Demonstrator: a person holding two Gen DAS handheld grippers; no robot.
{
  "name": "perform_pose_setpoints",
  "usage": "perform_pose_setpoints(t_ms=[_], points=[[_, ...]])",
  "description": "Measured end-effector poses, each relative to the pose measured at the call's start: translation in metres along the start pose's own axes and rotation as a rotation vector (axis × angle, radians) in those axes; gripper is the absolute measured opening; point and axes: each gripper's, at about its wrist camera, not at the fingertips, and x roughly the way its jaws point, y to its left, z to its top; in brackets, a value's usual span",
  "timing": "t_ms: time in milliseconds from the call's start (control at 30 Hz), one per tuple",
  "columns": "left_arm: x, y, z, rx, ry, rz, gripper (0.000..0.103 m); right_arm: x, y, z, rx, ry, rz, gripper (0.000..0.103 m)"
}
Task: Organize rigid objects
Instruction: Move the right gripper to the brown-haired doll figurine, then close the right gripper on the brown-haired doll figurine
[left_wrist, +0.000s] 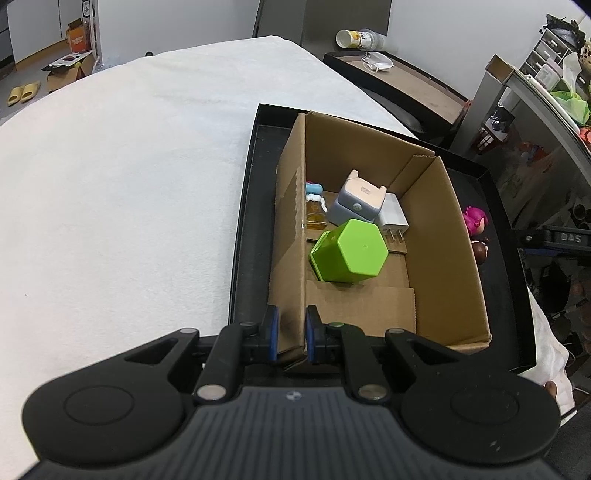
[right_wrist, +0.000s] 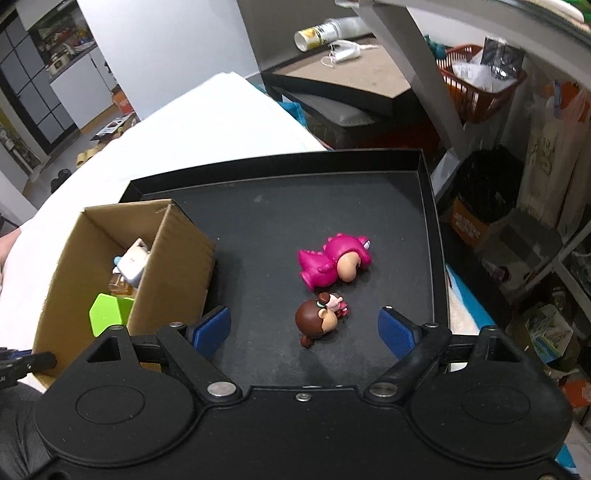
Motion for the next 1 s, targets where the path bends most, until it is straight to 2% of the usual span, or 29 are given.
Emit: perform_pose_setpoints(t_ms=[200,533,700,833,1000], points=[[0.000,0.002,0.000,-0.004,-0.001,-0.010,0.014,0.020,-0.001,0.002,0.041,0.024,0.000,0.083],[0.000,0.002,0.000,-0.006,-0.002,-0.018,0.014,0.047,-0.008,-0.002,0.074,0.075,-0.028,0.060],[-0.001,0.003,0.000,-0.008,-0.004,-0.020,0.014,0.054,-0.009,-0.002,0.080,0.071,-0.031,0.058],[0.000,0.002,0.000,-0.006,-0.003,-0.016,0.014,0.057,-0.008,-0.003,0.071,0.077,-0.020,0.035],[0.000,-0.001,0.000,0.001,-0.001,-0.001,0.014,0.053,-0.011,-0.005,0.075,0.086,-0.019,0.035]])
